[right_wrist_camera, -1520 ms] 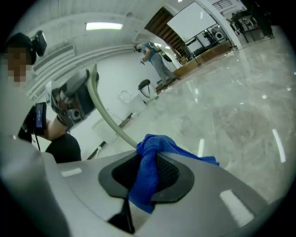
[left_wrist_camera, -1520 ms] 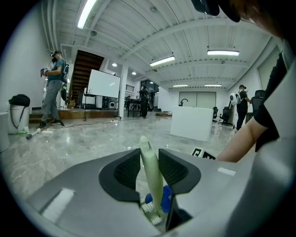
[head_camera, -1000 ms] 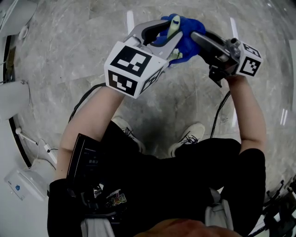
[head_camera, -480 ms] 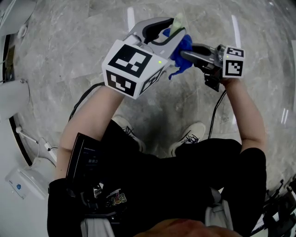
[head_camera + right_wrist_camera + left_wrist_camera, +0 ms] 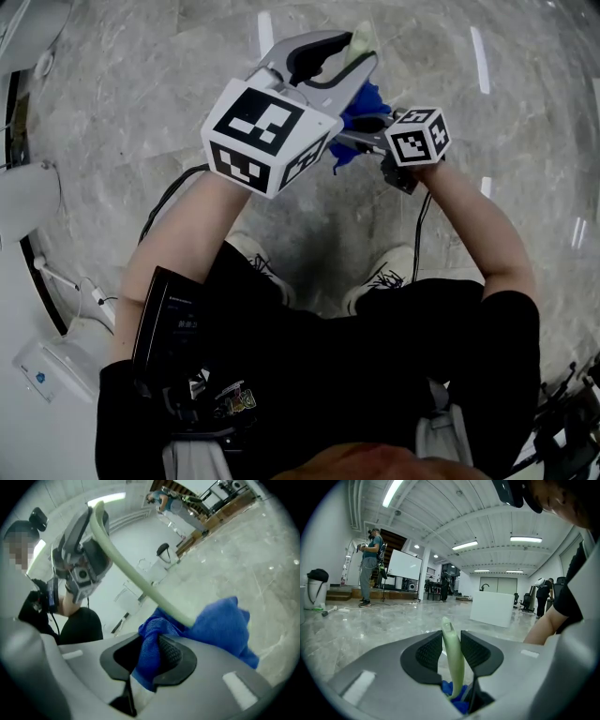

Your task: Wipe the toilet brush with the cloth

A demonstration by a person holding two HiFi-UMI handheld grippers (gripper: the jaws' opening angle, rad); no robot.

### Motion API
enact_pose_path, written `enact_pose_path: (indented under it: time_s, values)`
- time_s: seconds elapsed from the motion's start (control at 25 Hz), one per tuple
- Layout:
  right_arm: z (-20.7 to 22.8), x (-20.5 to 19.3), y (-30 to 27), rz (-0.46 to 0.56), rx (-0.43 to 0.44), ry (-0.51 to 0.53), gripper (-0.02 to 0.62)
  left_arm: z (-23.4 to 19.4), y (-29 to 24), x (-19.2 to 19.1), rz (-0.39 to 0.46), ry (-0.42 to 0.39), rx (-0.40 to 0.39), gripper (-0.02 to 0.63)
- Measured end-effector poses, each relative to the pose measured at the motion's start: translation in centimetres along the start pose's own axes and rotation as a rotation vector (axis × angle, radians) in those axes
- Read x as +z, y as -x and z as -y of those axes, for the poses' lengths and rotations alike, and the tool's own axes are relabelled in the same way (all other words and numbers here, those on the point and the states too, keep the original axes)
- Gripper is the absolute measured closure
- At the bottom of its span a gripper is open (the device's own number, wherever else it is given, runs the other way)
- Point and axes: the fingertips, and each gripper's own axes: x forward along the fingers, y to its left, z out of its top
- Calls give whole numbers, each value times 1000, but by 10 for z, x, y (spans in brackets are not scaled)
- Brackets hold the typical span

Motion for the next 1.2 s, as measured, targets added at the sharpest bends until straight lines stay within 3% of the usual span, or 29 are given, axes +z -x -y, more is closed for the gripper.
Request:
enact_pose_path:
  time_s: [0.12,0.4,0.6,0.72,0.84,0.92,1.08,1.2]
  values:
    - [-32,50,22,176,65,29,517,-2,-2,0,-5,7,11,469]
    - [-112,112,100,311,208,268,518,-10,-2,-1,-10,22,24,469]
    - [-136,167,170,510,147,411,520,-9,-1,-4,-8,21,16,469]
    - [-131,185,181,582,108,421,519,-10,1,-3,-8,18,17,469]
    - [-101,174,159,557,79,323,520,-7,-3,-1,-10,19,14,469]
    - [-67,153,127,478,37,233,518,-4,-5,1,-13,16,7,469]
    - [26,79,53,233,-151,93,520,-5,-1,-7,-25,3,-1,469]
    - [80,40,44,137,-279,48,518,-6,1,-11,-33,4,4,469]
